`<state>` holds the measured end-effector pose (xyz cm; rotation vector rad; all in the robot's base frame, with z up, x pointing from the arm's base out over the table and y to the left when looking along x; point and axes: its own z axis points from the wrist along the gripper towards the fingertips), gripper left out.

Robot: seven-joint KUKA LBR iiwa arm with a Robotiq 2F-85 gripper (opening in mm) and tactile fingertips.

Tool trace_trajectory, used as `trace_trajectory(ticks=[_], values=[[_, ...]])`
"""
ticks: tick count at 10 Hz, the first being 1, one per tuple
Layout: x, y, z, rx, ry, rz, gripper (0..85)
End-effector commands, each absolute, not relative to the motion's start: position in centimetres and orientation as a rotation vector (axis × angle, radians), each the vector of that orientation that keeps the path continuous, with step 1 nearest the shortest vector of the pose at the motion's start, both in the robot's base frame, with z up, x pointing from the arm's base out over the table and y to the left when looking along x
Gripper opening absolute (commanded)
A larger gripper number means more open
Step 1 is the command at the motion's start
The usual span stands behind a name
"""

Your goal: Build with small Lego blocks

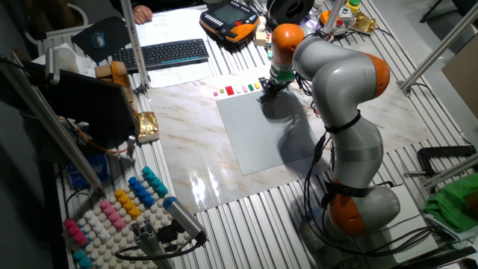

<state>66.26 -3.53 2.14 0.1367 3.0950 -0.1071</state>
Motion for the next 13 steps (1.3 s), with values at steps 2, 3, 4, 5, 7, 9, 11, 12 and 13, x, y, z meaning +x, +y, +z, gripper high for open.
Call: trace_trajectory(ticks=[2, 3, 4, 5, 7, 9, 11, 12, 13], values=[[66.31, -3.54, 2.20, 0.135, 3.094, -0.123, 14.0], [66.31, -3.54, 2.21, 0.135, 3.094, -0.123, 19.3], [66.32, -3.54, 2.21, 0.135, 3.093, -0.128, 23.0], [66.35, -3.55, 2.21, 0.134, 3.092, -0.130, 26.0], [66.36, -3.56, 2.21, 0.136, 3.090, -0.132, 30.3], [66.39, -3.57, 2.21, 0.139, 3.089, -0.139, 34.3], [66.39, -3.58, 2.22, 0.138, 3.087, -0.141, 41.0], [66.40, -3.57, 2.26, 0.141, 3.087, -0.146, 45.7], [66.39, -3.56, 2.28, 0.147, 3.084, -0.143, 48.7]])
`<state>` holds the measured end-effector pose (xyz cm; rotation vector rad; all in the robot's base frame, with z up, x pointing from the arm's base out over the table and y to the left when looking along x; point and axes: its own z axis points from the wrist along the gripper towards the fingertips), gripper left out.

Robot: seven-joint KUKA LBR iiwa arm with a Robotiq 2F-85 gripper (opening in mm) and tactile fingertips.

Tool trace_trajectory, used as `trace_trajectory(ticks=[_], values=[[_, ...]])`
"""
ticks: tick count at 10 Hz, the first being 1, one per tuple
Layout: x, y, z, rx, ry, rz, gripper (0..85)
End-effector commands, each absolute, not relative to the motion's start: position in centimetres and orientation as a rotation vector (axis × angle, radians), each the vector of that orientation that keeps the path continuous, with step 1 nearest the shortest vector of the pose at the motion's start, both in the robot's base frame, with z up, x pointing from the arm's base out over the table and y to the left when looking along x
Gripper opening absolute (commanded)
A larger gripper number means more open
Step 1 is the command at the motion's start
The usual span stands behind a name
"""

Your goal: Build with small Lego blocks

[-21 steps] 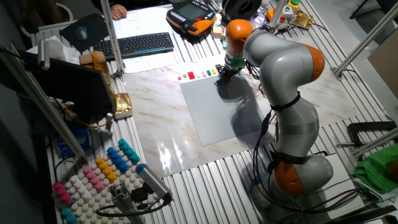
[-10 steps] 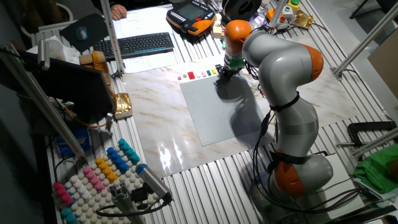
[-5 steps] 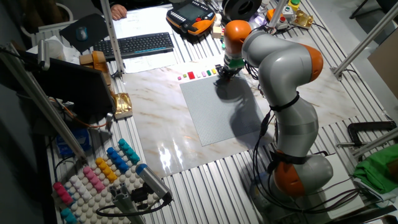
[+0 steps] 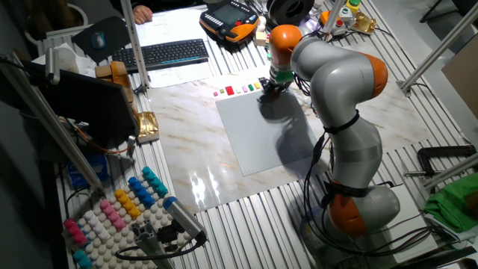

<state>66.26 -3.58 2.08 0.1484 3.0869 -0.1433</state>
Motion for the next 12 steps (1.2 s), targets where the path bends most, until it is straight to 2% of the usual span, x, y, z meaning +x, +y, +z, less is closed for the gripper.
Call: trace_trajectory(ticks=[1, 5, 7, 9, 12], values=[[66.39, -3.56, 2.29, 0.150, 3.082, -0.143, 49.7], [66.47, -3.51, 2.63, 0.138, 3.085, -0.129, 47.0], [66.45, -3.45, 3.09, 0.125, 3.097, -0.128, 36.7], [66.45, -3.45, 2.99, 0.112, 3.101, -0.105, 18.7], [66.45, -3.45, 3.00, 0.107, 3.099, -0.095, 10.0]])
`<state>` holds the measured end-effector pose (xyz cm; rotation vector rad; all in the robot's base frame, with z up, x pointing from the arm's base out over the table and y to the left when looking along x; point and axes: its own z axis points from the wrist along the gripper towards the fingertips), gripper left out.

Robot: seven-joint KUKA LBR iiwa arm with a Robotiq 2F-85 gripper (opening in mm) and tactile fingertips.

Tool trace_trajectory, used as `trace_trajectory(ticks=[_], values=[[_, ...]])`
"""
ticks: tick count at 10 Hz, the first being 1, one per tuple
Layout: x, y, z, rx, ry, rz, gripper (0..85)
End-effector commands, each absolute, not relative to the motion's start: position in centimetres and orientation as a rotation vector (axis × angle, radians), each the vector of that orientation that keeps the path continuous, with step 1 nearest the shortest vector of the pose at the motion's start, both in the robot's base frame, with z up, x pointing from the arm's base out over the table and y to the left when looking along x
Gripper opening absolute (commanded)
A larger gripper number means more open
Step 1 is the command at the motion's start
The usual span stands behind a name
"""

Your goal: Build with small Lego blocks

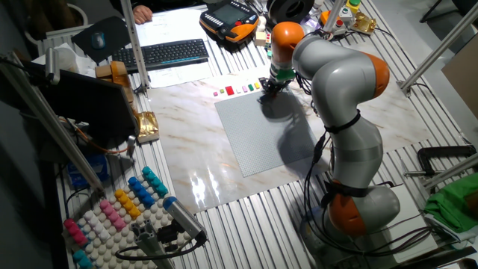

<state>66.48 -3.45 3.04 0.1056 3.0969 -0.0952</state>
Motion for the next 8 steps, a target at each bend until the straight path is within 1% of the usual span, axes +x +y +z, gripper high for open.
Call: trace_trajectory(ticks=[1, 3, 4, 8], values=[[66.40, -3.43, 3.05, 0.102, 3.097, -0.095, 7.0], [66.37, -3.41, 3.06, 0.090, 3.097, -0.095, 1.7], [66.38, -3.42, 3.04, 0.088, 3.097, -0.095, 0.7], [66.64, -3.46, 3.05, 0.053, 3.109, -0.092, 0.7]])
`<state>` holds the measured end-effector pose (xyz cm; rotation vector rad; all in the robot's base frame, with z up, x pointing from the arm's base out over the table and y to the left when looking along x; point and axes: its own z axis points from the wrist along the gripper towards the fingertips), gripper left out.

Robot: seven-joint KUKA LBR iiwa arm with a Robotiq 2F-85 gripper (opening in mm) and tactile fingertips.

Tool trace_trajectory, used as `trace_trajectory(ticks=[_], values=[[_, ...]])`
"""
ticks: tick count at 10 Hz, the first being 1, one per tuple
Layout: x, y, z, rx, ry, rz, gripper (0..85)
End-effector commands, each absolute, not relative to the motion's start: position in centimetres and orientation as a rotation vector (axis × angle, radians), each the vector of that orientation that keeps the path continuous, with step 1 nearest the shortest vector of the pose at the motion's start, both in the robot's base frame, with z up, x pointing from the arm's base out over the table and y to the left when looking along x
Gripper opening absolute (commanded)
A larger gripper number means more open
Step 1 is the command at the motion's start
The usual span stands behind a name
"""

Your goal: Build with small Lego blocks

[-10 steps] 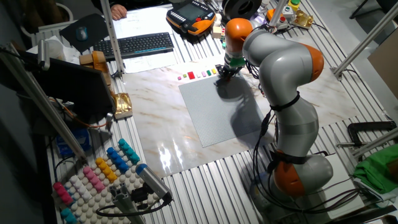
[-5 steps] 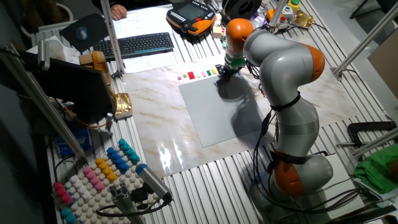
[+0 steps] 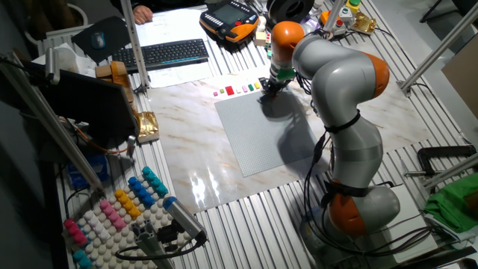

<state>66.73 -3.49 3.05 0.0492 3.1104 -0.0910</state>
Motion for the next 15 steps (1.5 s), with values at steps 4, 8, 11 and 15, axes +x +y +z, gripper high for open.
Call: trace_trajectory(ticks=[4, 8, 11, 15], values=[[66.83, -3.54, 2.99, 0.041, 3.111, -0.088, 0.7], [66.40, -3.41, 2.82, 0.048, 3.113, -0.078, 0.7], [66.22, -3.40, 2.60, 0.053, 3.111, -0.073, 0.7], [66.03, -3.26, 2.70, 0.063, 3.113, -0.068, 0.7]])
